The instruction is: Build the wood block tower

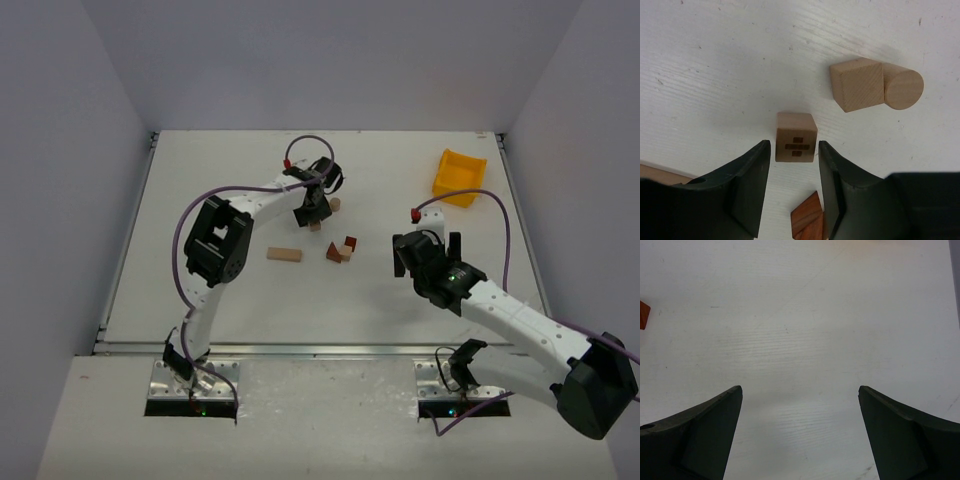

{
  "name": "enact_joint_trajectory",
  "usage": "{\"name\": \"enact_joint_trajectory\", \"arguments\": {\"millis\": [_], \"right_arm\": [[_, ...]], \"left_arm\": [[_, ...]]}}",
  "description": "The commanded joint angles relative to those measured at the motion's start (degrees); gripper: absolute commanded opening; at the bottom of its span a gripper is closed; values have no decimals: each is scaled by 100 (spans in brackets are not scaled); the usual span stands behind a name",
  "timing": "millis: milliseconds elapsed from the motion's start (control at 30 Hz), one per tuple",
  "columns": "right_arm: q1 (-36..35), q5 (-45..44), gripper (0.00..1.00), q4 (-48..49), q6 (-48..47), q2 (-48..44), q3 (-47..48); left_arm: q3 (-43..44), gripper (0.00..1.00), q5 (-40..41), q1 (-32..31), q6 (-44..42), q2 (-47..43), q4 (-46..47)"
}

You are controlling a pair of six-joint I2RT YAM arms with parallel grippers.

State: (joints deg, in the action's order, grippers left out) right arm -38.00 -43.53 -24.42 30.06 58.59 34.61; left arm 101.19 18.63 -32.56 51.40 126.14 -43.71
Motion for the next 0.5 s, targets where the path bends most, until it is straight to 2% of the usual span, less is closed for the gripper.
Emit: {"name": "enact_joint_trajectory", "arguments": {"millis": [0,200,333,467], "right_arm": [[-6,-249,99,163,114,-2,22],[-6,-244,99,148,105,-21,19],[-6,-225,99,157,95,-5,28],[-10,-196,99,174,62,45,41]], "left_arm": [[240,41,82,-2,-7,91,-32],[234,41,140,4,-7,123,-72],[234,33,176,4,0,94,-104],[238,31,193,-1,-101,12,-125]]}}
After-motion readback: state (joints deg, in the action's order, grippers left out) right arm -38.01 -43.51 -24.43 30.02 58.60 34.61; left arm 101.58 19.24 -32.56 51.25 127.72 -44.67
